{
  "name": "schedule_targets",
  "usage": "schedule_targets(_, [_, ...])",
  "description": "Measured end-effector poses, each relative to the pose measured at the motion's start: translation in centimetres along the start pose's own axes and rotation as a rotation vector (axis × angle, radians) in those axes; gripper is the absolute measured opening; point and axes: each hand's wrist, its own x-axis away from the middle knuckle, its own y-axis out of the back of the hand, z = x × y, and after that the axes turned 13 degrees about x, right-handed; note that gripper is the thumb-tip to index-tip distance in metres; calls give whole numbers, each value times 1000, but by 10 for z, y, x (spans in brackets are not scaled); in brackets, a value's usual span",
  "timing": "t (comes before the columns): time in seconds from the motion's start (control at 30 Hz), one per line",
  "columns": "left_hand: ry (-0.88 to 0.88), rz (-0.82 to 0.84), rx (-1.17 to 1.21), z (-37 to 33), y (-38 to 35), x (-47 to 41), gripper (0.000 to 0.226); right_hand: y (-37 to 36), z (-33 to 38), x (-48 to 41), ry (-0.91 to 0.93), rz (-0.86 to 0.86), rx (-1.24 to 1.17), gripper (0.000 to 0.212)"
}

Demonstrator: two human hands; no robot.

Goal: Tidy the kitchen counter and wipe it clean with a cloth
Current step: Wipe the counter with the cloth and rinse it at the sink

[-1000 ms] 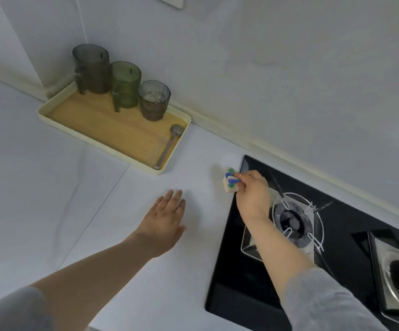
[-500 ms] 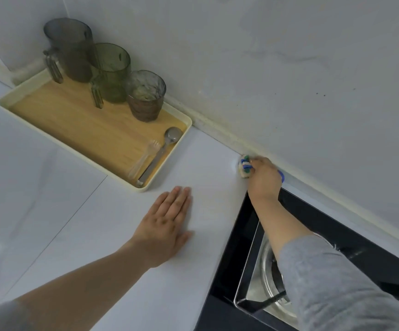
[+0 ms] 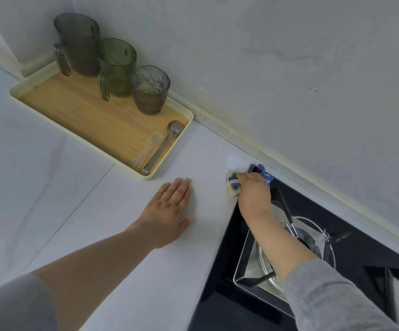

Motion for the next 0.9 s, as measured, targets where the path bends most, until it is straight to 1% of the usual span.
schedule_targets(0.07, [-5, -16, 82, 0, 0, 15, 85, 1, 6, 13, 2, 14, 4, 37])
schedule_targets(0.1, [-18, -51, 112, 0, -1, 23, 83, 0, 8, 20, -3, 9, 3, 37])
schedule_targets(0.17, [-73, -132, 98, 2, -5, 42, 74, 0, 18, 37, -31, -5, -6, 35])
schedule_targets(0.23, [-109, -168, 98, 4, -12, 58, 65, -1, 31, 55, -87, -22, -33, 35])
schedule_targets(0.3, [-131, -193, 110, 7, -19, 68, 63, -3, 44, 73, -155, -67, -74, 36])
schedule_targets(0.4, [-126, -244, 78, 12, -24, 78, 59, 2, 63, 97, -206, -125, -131, 30])
schedule_targets(0.5, [-156, -283, 75, 22, -24, 87, 58, 7, 66, 122, -270, -103, -351, 19])
schedule_targets(0.57, [-199, -320, 61, 28, -23, 88, 56, 15, 61, 133, -337, -70, -484, 21])
schedule_targets(0.63, [-231, -345, 49, 31, -23, 86, 57, 23, 51, 133, -393, -155, -541, 23])
schedule_targets(0.7, [-241, -337, 46, 29, -24, 85, 58, 33, 41, 126, -424, -224, -515, 23])
schedule_targets(0.77, [-233, -327, 26, 28, -27, 84, 60, 42, 31, 111, -460, -259, -496, 22])
schedule_targets(0.83, [-211, -323, 25, 27, -28, 81, 60, 50, 20, 94, -557, -295, -577, 18])
schedule_targets(0.9, [-202, -364, 47, 23, -27, 72, 55, 57, 9, 78, -652, -338, -682, 16])
